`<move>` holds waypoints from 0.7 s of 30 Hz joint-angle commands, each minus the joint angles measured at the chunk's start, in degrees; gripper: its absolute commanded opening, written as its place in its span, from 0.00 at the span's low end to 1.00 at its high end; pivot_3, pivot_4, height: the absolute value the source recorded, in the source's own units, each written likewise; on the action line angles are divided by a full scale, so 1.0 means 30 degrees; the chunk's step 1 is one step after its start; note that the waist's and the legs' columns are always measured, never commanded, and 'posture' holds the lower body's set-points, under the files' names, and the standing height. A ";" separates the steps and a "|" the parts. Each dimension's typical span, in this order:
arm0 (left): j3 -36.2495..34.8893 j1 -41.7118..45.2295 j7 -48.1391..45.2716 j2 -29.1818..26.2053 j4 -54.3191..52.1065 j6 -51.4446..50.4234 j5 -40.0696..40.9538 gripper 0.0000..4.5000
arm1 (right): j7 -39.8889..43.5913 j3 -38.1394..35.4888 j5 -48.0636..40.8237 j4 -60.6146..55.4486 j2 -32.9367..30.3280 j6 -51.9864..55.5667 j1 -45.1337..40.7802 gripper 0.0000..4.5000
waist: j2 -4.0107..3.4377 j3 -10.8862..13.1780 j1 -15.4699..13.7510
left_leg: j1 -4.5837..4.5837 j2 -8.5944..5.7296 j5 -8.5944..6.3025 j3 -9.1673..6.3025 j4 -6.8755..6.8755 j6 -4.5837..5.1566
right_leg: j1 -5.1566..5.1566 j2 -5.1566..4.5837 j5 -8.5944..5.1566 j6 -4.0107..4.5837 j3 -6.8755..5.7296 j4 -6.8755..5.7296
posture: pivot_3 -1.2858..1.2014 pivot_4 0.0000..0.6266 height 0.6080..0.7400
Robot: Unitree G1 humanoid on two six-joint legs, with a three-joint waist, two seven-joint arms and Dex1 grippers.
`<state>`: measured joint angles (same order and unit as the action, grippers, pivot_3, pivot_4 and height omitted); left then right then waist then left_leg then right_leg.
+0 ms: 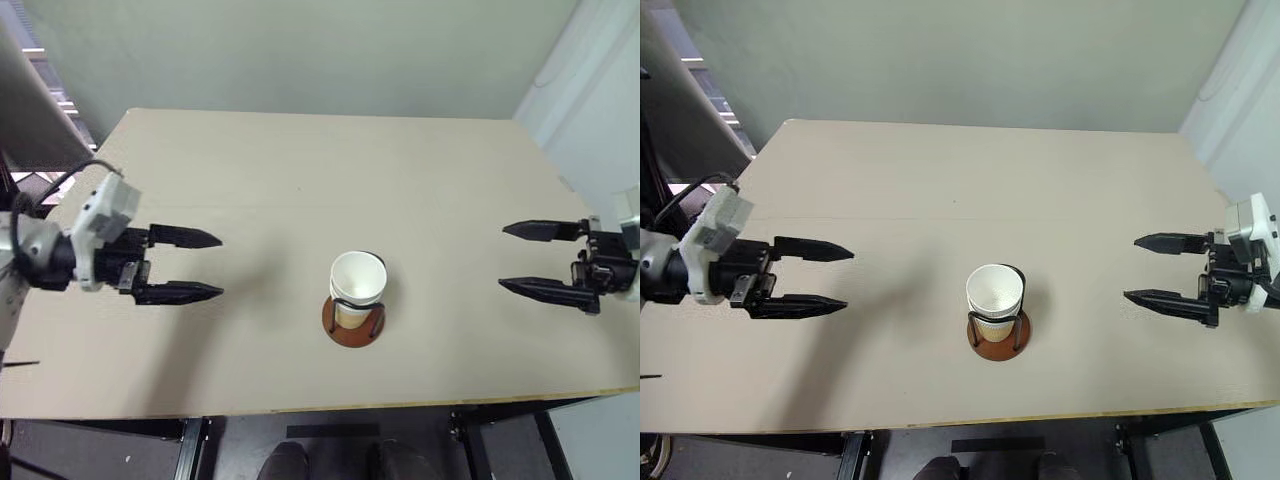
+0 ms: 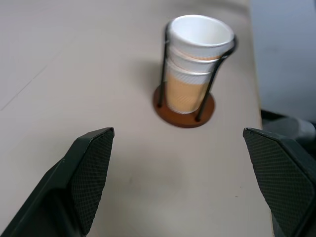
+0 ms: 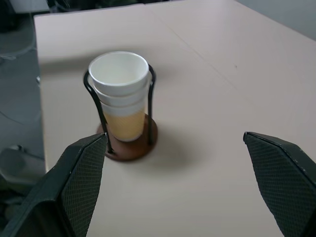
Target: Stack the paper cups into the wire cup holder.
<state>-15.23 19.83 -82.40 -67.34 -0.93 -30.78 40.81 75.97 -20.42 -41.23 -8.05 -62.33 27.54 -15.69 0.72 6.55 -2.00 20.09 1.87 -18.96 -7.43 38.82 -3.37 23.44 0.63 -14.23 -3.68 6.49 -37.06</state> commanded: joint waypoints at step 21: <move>-0.1292 -0.1250 0.0037 0.0106 -0.0344 0.0003 -0.0507 0.99 | 0.0921 -0.0072 0.0739 0.0618 -0.0462 -0.0403 -0.0798 1.00 | 0.0000 0.0000 0.0066 | -0.0007 -0.0023 -0.0017 0.0038 -0.0009 -0.0021 | 0.0026 0.0012 -0.0019 0.0070 -0.0009 -0.0034 | 0.52 0.24 1.00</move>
<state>-17.05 16.19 -82.19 -66.79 -1.25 -31.20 39.34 78.78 -19.39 -38.41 -5.17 -63.22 26.29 -17.23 0.72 6.55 -1.80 20.07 1.80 -19.02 -7.32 38.80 -3.43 23.51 0.67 -14.28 -3.47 6.47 -37.16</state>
